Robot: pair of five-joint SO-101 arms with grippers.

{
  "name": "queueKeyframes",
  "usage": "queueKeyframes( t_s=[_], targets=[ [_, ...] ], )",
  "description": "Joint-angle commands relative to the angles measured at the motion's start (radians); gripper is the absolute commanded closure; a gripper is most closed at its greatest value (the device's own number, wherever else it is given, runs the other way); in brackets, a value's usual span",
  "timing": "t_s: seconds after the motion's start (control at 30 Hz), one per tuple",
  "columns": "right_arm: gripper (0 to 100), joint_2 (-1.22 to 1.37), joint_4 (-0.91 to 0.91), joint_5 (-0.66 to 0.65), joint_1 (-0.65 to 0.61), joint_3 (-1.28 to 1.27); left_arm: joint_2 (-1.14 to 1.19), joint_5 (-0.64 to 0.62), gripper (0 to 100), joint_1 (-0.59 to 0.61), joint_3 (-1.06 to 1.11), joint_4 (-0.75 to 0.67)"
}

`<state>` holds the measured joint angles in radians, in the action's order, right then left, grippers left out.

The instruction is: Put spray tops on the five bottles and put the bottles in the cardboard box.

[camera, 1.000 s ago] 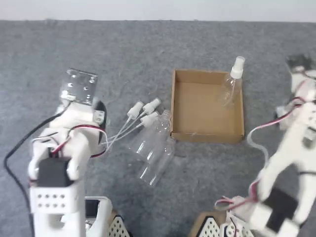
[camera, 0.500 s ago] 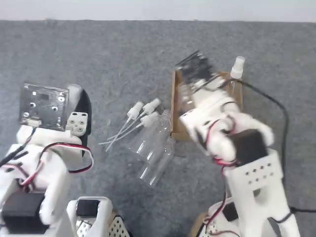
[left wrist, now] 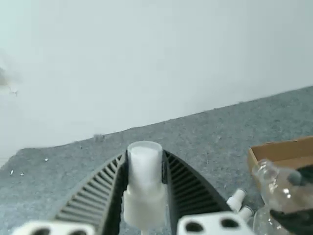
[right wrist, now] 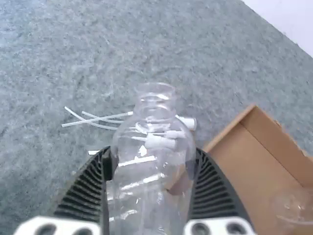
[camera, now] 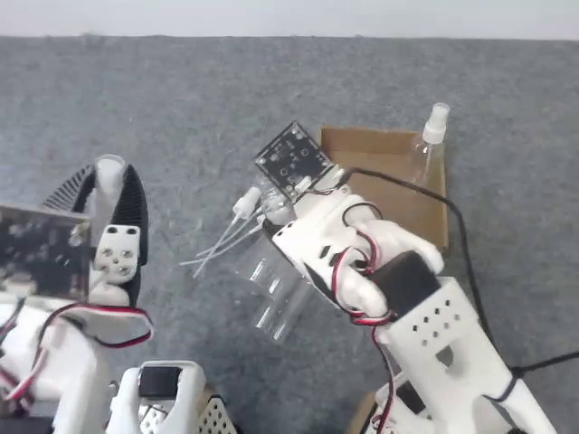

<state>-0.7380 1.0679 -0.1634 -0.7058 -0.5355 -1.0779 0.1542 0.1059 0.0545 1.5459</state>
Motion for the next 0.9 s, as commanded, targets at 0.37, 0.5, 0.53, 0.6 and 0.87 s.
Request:
queueKeyframes(
  t_s=[0.37,0.5,0.53,0.6,0.87],
  targets=[
    [99.2,-0.045,-0.44,0.017,-0.189,-0.308,-0.006,-0.273,99,-0.005,0.01,-0.275],
    [99.2,-0.07,-0.55,0.072,-0.189,-0.377,-0.008,-0.347,99,-0.005,0.12,-0.374],
    [99.2,-0.091,-0.555,0.08,-0.189,-0.385,-0.008,-0.364,99,-0.005,0.151,-0.408],
    [99.2,-0.147,-0.556,0.083,-0.189,-0.402,-0.008,-0.4,99,-0.005,0.2,-0.47],
    [99.2,-0.306,-0.561,0.081,-0.191,-0.517,-0.008,-0.47,99,-0.087,0.237,-0.566]
  ],
)
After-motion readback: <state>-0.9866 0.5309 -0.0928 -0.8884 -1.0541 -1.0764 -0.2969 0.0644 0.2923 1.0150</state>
